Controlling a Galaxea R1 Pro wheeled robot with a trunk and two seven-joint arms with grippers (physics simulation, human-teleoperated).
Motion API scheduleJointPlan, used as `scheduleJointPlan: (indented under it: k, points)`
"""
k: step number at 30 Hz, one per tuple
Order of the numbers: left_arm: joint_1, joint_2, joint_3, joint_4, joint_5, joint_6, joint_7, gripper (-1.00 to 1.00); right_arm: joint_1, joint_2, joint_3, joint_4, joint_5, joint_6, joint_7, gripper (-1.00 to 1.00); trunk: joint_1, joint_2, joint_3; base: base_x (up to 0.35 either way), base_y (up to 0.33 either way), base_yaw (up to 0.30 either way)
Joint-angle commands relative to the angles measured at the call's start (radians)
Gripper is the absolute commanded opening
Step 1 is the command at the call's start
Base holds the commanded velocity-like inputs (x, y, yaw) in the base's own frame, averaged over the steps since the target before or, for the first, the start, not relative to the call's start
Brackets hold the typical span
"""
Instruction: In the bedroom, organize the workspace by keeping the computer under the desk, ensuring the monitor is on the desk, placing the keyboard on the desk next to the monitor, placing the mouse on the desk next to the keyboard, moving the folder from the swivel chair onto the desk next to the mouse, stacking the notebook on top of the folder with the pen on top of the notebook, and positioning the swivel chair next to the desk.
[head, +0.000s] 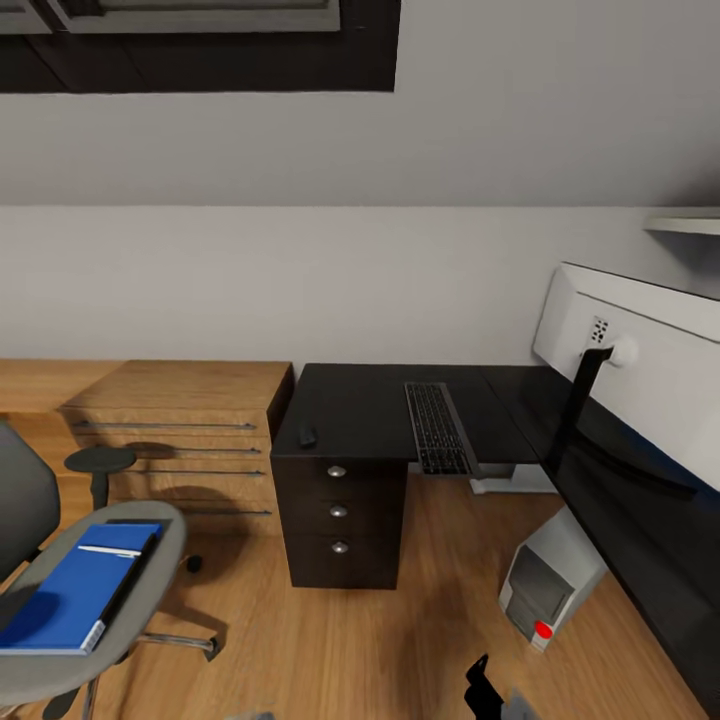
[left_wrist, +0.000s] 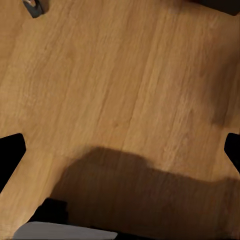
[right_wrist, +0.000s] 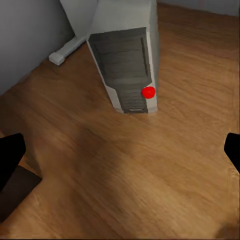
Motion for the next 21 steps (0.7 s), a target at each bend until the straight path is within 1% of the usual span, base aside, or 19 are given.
scheduleJointPlan:
  k: [1,2,3,4,5,8,12,13,16,19,21]
  points:
    - [0.0,0.0,-0.002,0.012,0.007,-0.012,0.007,1.0,-0.001,-0.001,0.015,0.013,0.009,-0.002,-0.008,1.0,-0.004,0.007,0.003,0.0,0.0,0.0]
    - [0.0,0.0,-0.002,0.025,0.007,-0.025,0.007,1.0,-0.001,-0.001,0.018,0.025,0.016,-0.003,-0.007,1.0,-0.008,0.014,0.006,0.0,0.0,0.0]
    - [0.0,-0.001,-0.003,0.065,0.006,-0.062,0.006,1.0,-0.001,-0.002,0.024,0.057,0.037,-0.005,-0.005,1.0,-0.012,0.021,0.009,0.0,0.0,0.0]
    - [0.0,-0.001,-0.003,0.079,0.005,-0.073,0.006,1.0,-0.001,-0.003,0.025,0.065,0.043,-0.005,-0.004,1.0,-0.015,0.028,0.012,0.0,0.0,0.0]
    - [0.0,-0.002,-0.003,0.121,0.003,-0.111,0.006,1.0,-0.001,-0.004,0.028,0.084,0.057,0.0,0.006,1.0,-0.019,0.035,0.015,0.0,0.0,0.0]
    - [0.0,-0.001,-0.004,0.141,0.002,-0.134,0.006,1.0,-0.001,-0.004,0.03,0.101,0.063,0.004,0.027,1.0,-0.031,0.056,0.024,0.0,0.0,0.0]
    - [-0.001,0.0,-0.004,0.159,0.001,-0.143,0.005,1.0,-0.001,-0.004,0.031,0.127,0.067,0.005,0.049,1.0,-0.046,0.084,0.037,0.0,0.0,0.0]
    - [-0.001,0.001,-0.004,0.197,0.002,-0.147,0.005,1.0,-0.001,-0.004,0.032,0.141,0.069,0.008,0.075,1.0,-0.05,0.091,0.04,0.0,0.0,0.0]
    - [-0.001,0.001,-0.004,0.237,0.002,-0.148,0.005,1.0,-0.001,-0.005,0.032,0.146,0.069,0.009,0.098,1.0,-0.061,0.112,0.05,0.0,0.0,0.0]
    - [-0.003,0.001,-0.003,0.322,0.002,-0.151,0.005,1.0,-0.001,-0.006,0.032,0.152,0.07,0.01,0.138,1.0,-0.073,0.133,0.059,0.0,0.0,0.0]
    - [-0.004,0.0,-0.003,0.333,0.003,-0.152,0.004,1.0,-0.001,-0.008,0.032,0.153,0.07,0.01,0.143,1.0,-0.081,0.147,0.065,0.0,0.0,0.0]
